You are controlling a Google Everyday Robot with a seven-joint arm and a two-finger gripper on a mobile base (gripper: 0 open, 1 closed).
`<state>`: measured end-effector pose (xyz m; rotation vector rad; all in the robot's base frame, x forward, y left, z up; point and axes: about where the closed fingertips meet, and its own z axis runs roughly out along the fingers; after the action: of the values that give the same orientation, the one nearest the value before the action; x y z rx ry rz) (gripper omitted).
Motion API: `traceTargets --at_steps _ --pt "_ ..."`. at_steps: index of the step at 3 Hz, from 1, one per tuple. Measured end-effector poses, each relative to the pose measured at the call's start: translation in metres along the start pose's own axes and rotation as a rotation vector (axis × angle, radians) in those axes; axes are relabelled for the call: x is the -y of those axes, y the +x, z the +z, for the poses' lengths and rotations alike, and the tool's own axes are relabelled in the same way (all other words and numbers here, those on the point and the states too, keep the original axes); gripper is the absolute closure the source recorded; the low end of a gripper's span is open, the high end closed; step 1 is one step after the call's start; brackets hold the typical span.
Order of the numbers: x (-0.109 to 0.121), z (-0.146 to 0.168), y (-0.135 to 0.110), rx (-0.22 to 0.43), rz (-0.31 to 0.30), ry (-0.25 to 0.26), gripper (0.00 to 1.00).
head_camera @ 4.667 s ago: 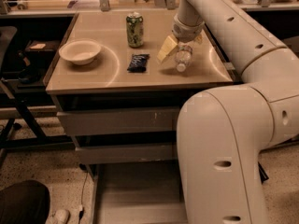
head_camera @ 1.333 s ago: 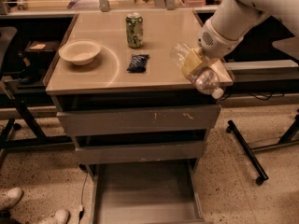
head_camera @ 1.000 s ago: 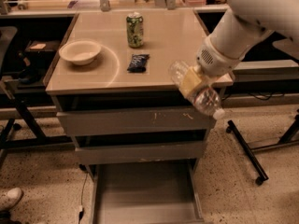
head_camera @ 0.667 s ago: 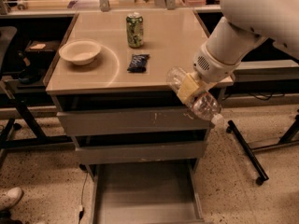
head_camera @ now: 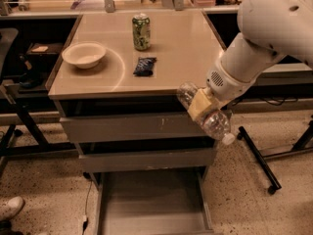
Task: Place water bottle into bottom drawer
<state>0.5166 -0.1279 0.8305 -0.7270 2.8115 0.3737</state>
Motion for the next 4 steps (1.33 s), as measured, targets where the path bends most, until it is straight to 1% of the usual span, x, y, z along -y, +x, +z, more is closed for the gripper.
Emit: traceTargets --at_steps 1,2,4 --pt "-0.015 0.047 0.045 -0.043 0.125 -0.111 1.00" --pt "-0.032 0.105 0.092 -0.142 0.214 -0.211 1.00" --pt "-0.037 0.118 0.107 -0.172 0.227 -0.232 1.00"
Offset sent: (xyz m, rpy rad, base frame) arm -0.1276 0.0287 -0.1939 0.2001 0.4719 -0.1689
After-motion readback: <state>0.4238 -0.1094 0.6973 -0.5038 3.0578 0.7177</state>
